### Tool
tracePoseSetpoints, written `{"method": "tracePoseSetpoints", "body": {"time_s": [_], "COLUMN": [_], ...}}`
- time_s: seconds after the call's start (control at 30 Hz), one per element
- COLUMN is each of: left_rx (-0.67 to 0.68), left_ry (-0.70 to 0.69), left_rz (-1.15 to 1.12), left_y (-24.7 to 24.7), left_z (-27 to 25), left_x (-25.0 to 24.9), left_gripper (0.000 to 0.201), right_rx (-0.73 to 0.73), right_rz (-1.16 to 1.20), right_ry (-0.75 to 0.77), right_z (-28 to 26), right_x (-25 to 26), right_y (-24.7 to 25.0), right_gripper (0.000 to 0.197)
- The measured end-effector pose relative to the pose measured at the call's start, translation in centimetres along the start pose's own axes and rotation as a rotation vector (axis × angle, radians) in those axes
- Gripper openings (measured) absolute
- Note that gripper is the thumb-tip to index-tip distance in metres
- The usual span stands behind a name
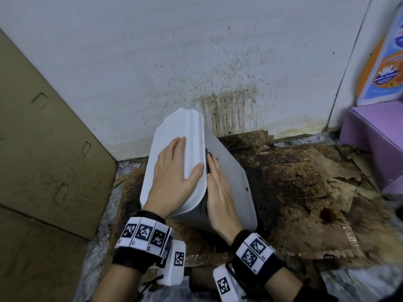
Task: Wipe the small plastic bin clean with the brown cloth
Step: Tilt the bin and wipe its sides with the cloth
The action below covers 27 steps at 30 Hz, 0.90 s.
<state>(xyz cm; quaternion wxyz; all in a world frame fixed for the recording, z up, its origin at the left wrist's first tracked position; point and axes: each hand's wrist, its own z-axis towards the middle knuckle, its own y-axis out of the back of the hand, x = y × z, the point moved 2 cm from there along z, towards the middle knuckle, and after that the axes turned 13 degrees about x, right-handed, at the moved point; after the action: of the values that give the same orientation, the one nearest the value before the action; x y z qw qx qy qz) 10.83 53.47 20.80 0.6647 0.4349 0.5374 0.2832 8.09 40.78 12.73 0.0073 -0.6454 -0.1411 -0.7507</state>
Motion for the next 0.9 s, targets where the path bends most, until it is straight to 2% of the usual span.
{"method": "tracePoseSetpoints", "body": {"time_s": [0.07, 0.17, 0.23, 0.33, 0.4, 0.47, 0.63, 0.73, 0.9], "left_rx": [-0.001, 0.002, 0.006, 0.007, 0.008, 0.006, 0.008, 0.011, 0.004], "left_ry": [0.005, 0.004, 0.004, 0.002, 0.001, 0.003, 0.002, 0.004, -0.002], "left_rz": [-0.006, -0.021, -0.03, -0.029, -0.029, -0.028, -0.01, -0.01, 0.002], "left_y": [0.1, 0.2, 0.3, 0.4, 0.4, 0.4, 0.3, 0.3, 0.3], "left_z": [0.0, -0.3, -0.3, -0.3, -0.2, -0.2, -0.3, -0.2, -0.1], "left_x": [0.2, 0.3, 0.3, 0.2, 0.1, 0.1, -0.2, -0.3, -0.4], "left_gripper": [0.086, 0.086, 0.086, 0.086, 0.086, 0.085, 0.084, 0.084, 0.084], "right_rx": [0.027, 0.032, -0.013, -0.083, -0.109, -0.13, -0.237, -0.266, -0.124], "right_rz": [-0.039, -0.082, -0.052, 0.025, 0.062, 0.081, 0.147, 0.154, 0.133], "right_ry": [0.045, 0.045, -0.047, -0.266, -0.397, -0.456, -0.505, -0.492, -0.25], "right_z": [-0.1, -0.9, -1.7, -3.6, -4.4, -4.6, -3.8, -2.7, -0.7], "right_x": [0.3, -3.0, -6.7, -11.9, -13.7, -14.4, -14.2, -12.4, -6.1], "right_y": [0.1, 1.1, 2.0, 3.2, 3.7, 3.8, 3.3, 3.0, 1.5], "right_gripper": [0.055, 0.054, 0.052, 0.045, 0.047, 0.05, 0.051, 0.051, 0.062]}}
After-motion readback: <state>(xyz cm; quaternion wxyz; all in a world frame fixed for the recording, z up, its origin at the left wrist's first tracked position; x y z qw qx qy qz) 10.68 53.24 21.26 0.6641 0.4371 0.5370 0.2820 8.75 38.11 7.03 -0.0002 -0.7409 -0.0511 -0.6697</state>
